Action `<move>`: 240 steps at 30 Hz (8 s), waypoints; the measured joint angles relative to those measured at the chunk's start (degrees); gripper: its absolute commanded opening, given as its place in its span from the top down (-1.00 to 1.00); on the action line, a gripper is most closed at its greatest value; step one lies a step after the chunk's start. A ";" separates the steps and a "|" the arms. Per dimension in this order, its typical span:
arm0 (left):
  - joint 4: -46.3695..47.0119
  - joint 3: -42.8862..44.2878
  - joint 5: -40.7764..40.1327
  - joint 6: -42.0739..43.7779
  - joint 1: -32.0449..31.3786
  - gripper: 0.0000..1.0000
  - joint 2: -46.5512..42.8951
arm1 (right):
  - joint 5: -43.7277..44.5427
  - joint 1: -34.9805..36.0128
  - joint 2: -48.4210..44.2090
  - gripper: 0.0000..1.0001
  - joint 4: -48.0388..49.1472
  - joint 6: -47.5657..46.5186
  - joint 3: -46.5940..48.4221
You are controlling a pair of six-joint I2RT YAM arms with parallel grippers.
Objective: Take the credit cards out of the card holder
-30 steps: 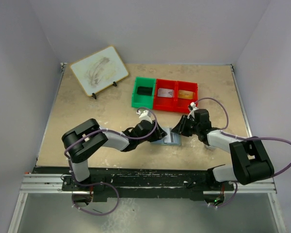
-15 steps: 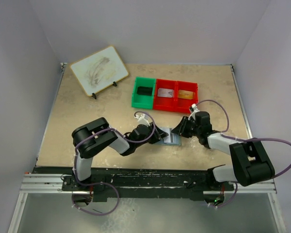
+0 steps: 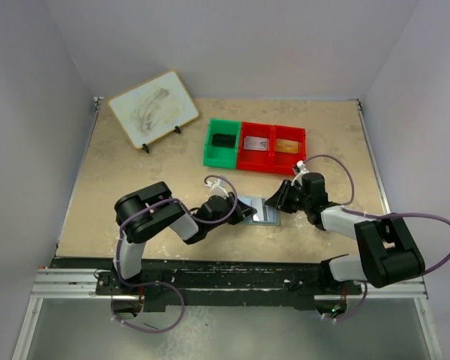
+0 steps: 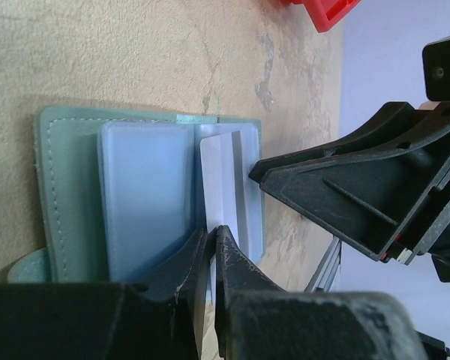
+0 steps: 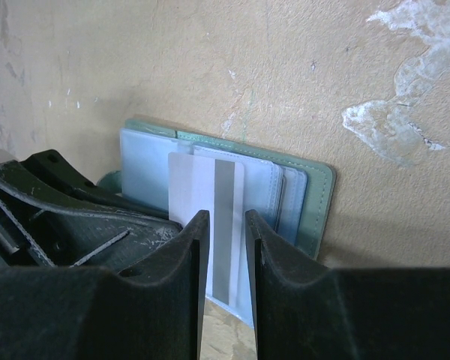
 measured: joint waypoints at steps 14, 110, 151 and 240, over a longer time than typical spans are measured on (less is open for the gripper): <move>2.78 -3.72 -0.50 -0.22 0.00 1.00 -2.12 | 0.46 0.00 0.00 0.40 -0.22 1.01 0.00; -12.52 -4.61 -1.09 5.09 0.00 1.00 -12.24 | -3.17 5.38 -1.64 0.10 0.35 2.01 -0.20; 6.38 -9.68 4.96 1.46 2.38 1.00 -6.99 | -9.33 5.38 3.69 -0.08 11.85 13.92 -4.00; -10.67 -12.17 -1.51 5.07 0.31 0.27 -29.49 | -7.78 5.01 -23.17 1.00 4.57 21.20 -7.45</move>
